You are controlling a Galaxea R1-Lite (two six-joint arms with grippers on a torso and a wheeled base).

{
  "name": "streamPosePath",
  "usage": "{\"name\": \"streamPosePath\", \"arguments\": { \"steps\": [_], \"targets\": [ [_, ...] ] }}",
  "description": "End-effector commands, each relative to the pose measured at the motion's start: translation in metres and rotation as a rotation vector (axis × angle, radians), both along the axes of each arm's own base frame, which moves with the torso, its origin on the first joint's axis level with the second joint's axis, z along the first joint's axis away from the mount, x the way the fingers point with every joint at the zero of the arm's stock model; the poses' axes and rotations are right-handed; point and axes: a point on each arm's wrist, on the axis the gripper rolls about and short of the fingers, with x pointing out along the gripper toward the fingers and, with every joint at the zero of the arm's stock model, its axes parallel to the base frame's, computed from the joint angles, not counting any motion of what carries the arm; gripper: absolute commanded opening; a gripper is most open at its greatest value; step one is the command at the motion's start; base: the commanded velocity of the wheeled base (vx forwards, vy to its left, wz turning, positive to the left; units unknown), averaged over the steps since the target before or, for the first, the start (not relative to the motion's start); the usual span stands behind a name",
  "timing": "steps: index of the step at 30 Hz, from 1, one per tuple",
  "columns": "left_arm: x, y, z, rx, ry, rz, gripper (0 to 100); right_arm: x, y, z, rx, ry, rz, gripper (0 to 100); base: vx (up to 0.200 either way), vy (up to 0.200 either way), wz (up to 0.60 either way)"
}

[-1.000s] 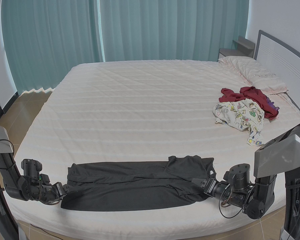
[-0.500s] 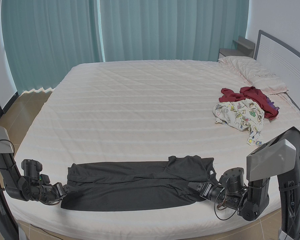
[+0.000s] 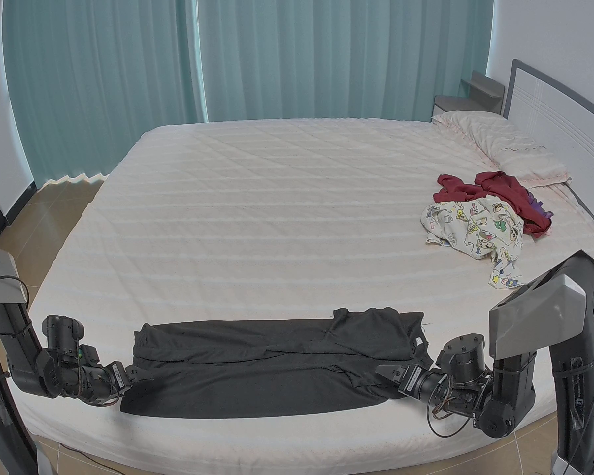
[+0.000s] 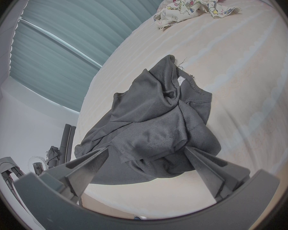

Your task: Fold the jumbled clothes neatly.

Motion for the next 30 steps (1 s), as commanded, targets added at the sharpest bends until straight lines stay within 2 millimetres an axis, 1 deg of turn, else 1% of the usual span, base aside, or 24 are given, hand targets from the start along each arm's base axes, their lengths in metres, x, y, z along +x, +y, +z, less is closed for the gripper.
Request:
{"name": "streamPosePath", "arguments": {
  "steps": [1,8,15,16,27,30],
  "targets": [
    [0.0,0.0,0.0,-0.001,0.001,0.001,100,0.0,-0.001,-0.002,-0.008,0.009,-0.004,100,0.0,0.0,0.0],
    [0.0,0.0,-0.002,0.022,-0.002,-0.034,100,0.001,-0.001,-0.006,-0.045,0.027,-0.03,100,0.0,0.0,0.0],
    [0.0,0.0,-0.003,0.024,0.0,-0.038,100,0.007,0.001,-0.006,-0.04,0.0,-0.044,100,0.0,0.0,0.0],
    [0.0,0.0,-0.003,0.024,0.0,-0.038,100,0.008,0.001,-0.006,-0.036,-0.005,-0.047,0,0.0,0.0,0.0],
    [0.0,0.0,-0.003,0.025,0.001,-0.037,100,0.009,-0.003,-0.004,-0.04,-0.001,-0.063,0,0.0,0.0,0.0],
    [0.0,0.0,-0.003,0.025,0.001,-0.037,100,0.009,-0.003,0.0,-0.036,-0.009,-0.063,0,0.0,0.0,0.0]
  ]
}}
